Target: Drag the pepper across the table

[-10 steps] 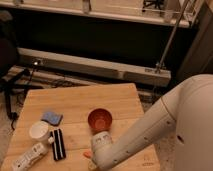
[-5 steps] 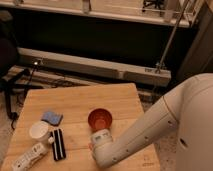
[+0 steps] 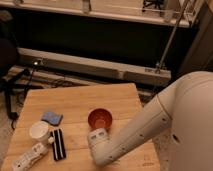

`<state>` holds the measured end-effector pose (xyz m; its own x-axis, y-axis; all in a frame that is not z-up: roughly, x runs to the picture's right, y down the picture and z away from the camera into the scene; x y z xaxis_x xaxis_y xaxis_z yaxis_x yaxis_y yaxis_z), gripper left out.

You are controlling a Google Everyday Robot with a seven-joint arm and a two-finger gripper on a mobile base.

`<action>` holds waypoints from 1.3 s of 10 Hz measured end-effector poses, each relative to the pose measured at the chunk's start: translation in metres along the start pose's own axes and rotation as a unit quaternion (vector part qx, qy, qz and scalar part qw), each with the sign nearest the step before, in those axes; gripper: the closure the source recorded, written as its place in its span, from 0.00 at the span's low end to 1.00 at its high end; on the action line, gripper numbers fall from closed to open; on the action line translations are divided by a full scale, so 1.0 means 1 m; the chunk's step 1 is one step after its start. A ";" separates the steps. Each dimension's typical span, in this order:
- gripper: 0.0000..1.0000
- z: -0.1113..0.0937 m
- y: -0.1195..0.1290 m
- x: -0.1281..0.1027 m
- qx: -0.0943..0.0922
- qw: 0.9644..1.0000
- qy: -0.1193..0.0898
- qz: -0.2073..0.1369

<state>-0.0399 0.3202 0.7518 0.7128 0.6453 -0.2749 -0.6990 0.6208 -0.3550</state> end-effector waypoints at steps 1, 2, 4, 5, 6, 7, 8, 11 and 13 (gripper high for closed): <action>0.62 0.000 0.003 -0.003 -0.001 1.000 -0.001 -0.001; 0.74 0.000 0.005 -0.007 0.000 1.000 -0.001 -0.003; 0.89 0.002 0.006 -0.009 0.004 1.000 0.002 -0.001; 0.90 0.002 0.007 -0.010 0.005 1.000 0.002 -0.001; 0.90 0.002 0.007 -0.012 0.006 1.000 0.002 -0.001; 0.90 0.003 0.008 -0.013 0.006 1.000 0.002 0.000; 0.90 0.003 0.009 -0.015 0.006 1.000 0.002 0.000; 0.90 0.006 0.017 -0.026 0.002 1.000 0.002 0.000; 0.90 0.008 0.020 -0.040 0.000 1.000 0.000 -0.001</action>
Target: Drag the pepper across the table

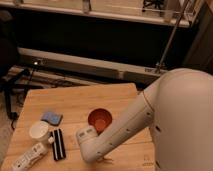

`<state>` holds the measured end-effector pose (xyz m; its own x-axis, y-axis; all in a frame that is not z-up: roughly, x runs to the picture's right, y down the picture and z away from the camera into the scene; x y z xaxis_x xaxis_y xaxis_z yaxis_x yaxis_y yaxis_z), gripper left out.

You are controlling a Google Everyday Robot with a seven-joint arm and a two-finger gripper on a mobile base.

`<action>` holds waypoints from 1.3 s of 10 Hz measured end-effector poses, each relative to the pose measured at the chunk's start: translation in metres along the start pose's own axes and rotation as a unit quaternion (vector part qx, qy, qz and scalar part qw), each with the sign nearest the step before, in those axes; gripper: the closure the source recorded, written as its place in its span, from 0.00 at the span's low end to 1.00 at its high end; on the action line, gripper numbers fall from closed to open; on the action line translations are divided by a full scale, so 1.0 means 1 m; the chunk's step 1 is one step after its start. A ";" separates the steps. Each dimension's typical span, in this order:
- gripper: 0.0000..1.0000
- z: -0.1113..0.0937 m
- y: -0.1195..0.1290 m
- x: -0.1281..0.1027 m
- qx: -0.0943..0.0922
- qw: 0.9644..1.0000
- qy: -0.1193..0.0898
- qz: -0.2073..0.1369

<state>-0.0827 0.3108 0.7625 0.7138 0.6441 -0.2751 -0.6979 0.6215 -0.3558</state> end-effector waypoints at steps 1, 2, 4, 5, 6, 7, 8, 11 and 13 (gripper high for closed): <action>0.90 0.001 0.001 -0.005 -0.001 1.000 -0.001 0.000; 0.90 0.002 0.002 -0.014 -0.002 1.000 -0.003 0.000; 0.90 0.005 0.003 -0.028 -0.002 1.000 -0.003 -0.001; 0.90 0.007 0.005 -0.035 -0.003 1.000 -0.004 -0.003; 0.90 0.011 0.008 -0.046 -0.005 1.000 -0.005 -0.007; 0.90 0.015 0.008 -0.053 -0.003 1.000 -0.003 -0.009; 0.90 0.018 0.009 -0.060 -0.003 1.000 -0.003 -0.010; 0.90 0.026 0.005 -0.091 -0.004 1.000 -0.011 -0.002; 0.90 0.028 -0.005 -0.117 0.002 1.000 -0.021 0.004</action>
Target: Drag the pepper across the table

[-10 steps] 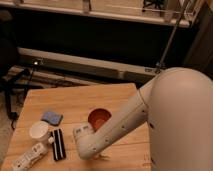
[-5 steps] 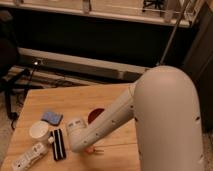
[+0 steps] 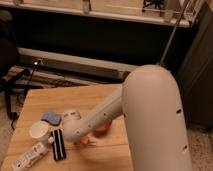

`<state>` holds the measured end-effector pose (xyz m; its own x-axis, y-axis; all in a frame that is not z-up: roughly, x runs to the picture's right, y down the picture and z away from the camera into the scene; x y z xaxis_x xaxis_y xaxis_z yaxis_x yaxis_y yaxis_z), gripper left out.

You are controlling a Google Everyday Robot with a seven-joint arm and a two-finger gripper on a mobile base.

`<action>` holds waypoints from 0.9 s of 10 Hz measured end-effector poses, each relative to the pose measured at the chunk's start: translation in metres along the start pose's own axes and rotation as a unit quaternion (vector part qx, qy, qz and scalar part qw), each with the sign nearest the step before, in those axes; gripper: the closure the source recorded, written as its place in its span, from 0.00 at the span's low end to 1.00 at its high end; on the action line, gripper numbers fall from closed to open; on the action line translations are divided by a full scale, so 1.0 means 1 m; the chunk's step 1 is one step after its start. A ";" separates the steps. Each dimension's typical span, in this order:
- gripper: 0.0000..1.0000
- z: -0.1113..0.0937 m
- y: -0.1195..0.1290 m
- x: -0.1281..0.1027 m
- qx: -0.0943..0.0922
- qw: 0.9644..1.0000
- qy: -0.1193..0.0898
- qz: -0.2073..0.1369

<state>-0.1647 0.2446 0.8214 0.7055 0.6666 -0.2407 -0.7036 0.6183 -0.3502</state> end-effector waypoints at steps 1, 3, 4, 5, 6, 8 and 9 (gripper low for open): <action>0.90 0.001 -0.006 -0.011 0.007 1.000 -0.002 0.000; 0.90 0.005 -0.015 -0.027 0.019 1.000 -0.003 0.000; 0.90 0.008 -0.019 -0.036 0.025 1.000 -0.003 0.001; 0.90 0.010 -0.022 -0.042 0.028 1.000 -0.003 0.002; 0.90 0.014 -0.026 -0.050 0.032 0.999 -0.001 0.004; 0.90 0.021 -0.031 -0.059 0.037 0.999 0.003 0.009; 0.90 0.024 -0.033 -0.065 0.037 0.999 0.003 0.012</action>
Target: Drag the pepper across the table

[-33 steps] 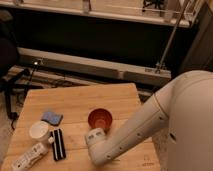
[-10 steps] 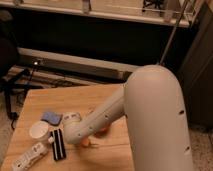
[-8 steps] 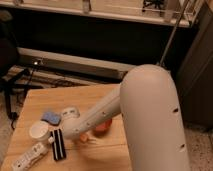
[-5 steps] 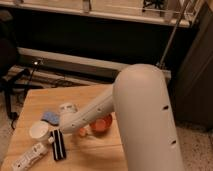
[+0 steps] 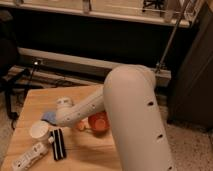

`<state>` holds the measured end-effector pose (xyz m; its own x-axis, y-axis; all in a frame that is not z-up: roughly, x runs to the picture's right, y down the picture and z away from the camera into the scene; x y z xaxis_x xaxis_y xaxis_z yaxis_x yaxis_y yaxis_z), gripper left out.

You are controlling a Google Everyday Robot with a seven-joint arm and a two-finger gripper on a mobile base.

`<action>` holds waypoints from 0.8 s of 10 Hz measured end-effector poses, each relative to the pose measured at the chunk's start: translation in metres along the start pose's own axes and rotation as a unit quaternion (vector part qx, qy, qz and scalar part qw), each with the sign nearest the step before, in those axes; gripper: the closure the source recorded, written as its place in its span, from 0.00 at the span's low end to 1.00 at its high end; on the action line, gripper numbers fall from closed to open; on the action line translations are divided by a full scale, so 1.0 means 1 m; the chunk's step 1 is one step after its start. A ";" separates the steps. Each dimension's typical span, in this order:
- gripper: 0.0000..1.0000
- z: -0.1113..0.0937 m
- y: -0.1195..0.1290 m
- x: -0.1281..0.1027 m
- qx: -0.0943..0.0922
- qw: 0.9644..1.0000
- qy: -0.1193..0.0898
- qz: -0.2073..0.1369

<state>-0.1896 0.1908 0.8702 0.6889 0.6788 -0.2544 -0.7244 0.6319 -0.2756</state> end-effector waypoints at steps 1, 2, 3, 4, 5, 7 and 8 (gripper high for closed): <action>0.90 0.002 -0.002 -0.006 0.000 1.000 -0.001 0.004; 0.90 0.004 -0.002 -0.013 -0.001 1.000 -0.002 0.006; 0.90 0.006 -0.001 -0.018 -0.002 1.000 -0.003 0.007; 0.90 0.008 -0.001 -0.025 -0.002 1.000 -0.003 0.010; 0.90 0.009 -0.001 -0.031 -0.001 1.000 -0.004 0.012; 0.90 0.012 -0.004 -0.043 0.004 1.000 -0.005 0.014; 0.90 0.012 -0.005 -0.051 0.009 1.000 -0.007 0.014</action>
<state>-0.2216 0.1575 0.8959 0.6673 0.7019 -0.2489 -0.7444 0.6182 -0.2525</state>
